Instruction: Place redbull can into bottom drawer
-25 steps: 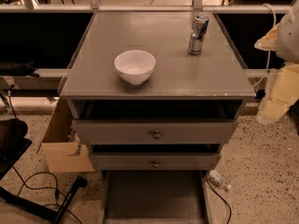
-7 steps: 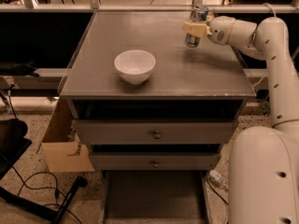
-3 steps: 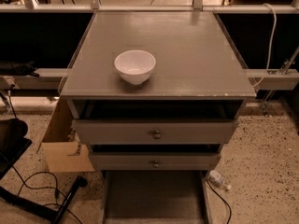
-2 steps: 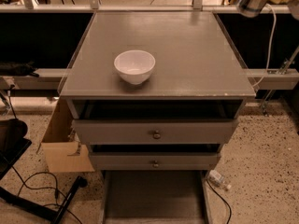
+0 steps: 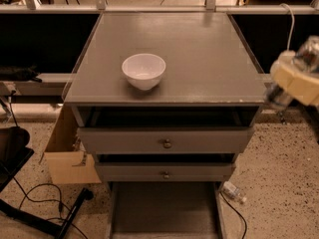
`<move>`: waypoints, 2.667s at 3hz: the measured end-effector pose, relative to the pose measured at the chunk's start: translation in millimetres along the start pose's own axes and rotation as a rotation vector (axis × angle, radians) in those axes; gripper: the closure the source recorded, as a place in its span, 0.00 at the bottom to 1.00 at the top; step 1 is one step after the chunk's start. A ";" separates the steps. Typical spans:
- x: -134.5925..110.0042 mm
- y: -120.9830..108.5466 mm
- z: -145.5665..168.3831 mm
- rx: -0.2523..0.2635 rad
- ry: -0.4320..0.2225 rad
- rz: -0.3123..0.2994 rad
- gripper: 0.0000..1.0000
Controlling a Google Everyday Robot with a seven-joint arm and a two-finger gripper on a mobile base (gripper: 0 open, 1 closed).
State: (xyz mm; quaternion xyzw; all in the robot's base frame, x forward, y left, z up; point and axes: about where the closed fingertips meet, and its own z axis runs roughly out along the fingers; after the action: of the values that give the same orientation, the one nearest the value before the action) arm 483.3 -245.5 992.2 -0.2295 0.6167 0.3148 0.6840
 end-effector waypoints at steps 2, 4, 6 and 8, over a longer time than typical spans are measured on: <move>227.5 13.8 -16.8 0.028 0.112 0.184 1.00; 327.2 14.6 -8.0 0.036 0.100 0.288 1.00; 355.9 8.7 -9.6 0.011 0.089 0.272 1.00; 534.1 -20.8 -15.9 -0.077 0.136 0.082 1.00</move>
Offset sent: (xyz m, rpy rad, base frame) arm -0.0051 0.0627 -0.3765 0.0955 0.3205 0.0341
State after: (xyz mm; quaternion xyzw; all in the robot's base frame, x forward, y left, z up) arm 509.0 -192.3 460.8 -0.2510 0.6580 0.3497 0.6179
